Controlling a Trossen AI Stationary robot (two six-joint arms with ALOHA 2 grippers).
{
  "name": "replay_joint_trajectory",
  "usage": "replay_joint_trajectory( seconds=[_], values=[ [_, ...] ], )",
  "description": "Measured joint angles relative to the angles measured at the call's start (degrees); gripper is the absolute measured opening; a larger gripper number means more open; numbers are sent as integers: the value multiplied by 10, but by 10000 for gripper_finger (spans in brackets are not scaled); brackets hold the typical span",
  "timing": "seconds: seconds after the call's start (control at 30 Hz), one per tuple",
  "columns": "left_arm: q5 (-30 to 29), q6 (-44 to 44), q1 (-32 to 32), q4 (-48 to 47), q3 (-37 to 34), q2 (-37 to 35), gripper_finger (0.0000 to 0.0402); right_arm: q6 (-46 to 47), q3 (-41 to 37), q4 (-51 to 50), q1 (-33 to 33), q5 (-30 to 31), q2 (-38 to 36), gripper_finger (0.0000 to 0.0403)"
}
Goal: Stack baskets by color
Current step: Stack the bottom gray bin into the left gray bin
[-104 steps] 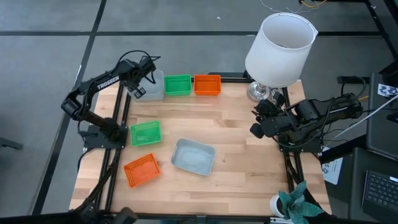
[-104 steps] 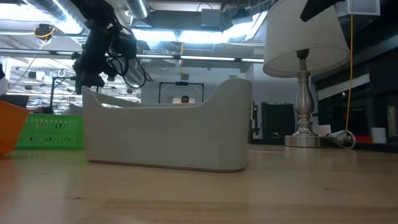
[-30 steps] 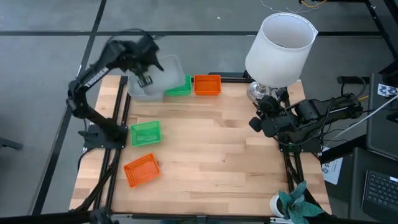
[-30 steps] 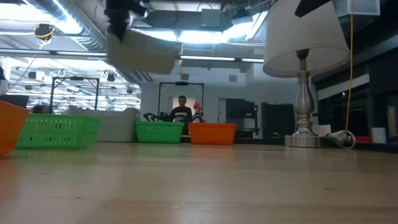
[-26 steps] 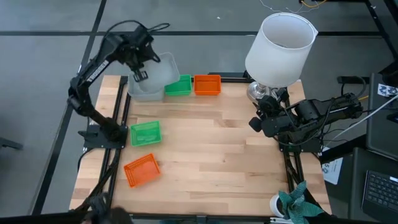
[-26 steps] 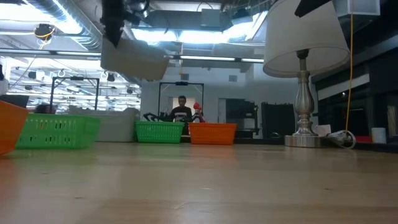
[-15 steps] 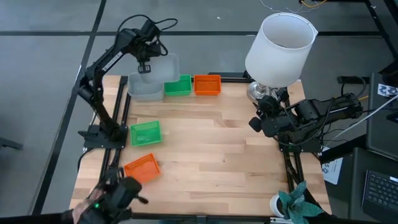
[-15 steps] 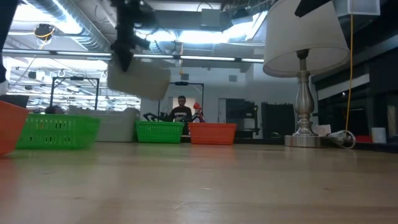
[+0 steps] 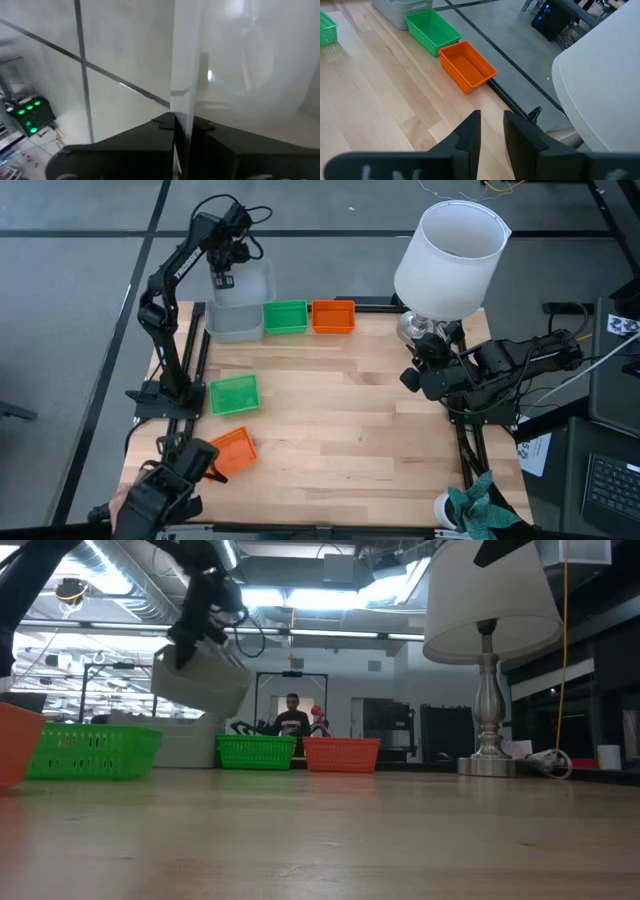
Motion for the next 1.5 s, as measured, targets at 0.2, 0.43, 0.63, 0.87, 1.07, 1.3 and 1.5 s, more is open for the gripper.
replay_joint_trajectory(
  seconds=[0.2,0.43,0.63,0.87,1.07,1.3,1.5],
  values=[
    [10,29,-18,-55,80,-3,0,0,0,0,0,0,0,84],
    [72,-84,-81,-98,141,-3,0,-1,0,0,0,0,0,84],
    [6,-150,-102,-101,141,-6,0,-2,0,0,0,0,0,84],
    [14,-230,-100,-98,88,-23,0,1,-54,1,0,-5,0,84],
    [35,-250,-102,-101,-12,-124,0,24,-85,37,0,0,0,84],
    [53,-254,-95,-99,-117,-213,0,-56,-85,118,0,3,-3,84],
    [-22,-224,-92,-99,-210,-211,0,-77,-85,151,0,-7,-3,84]
  ],
)
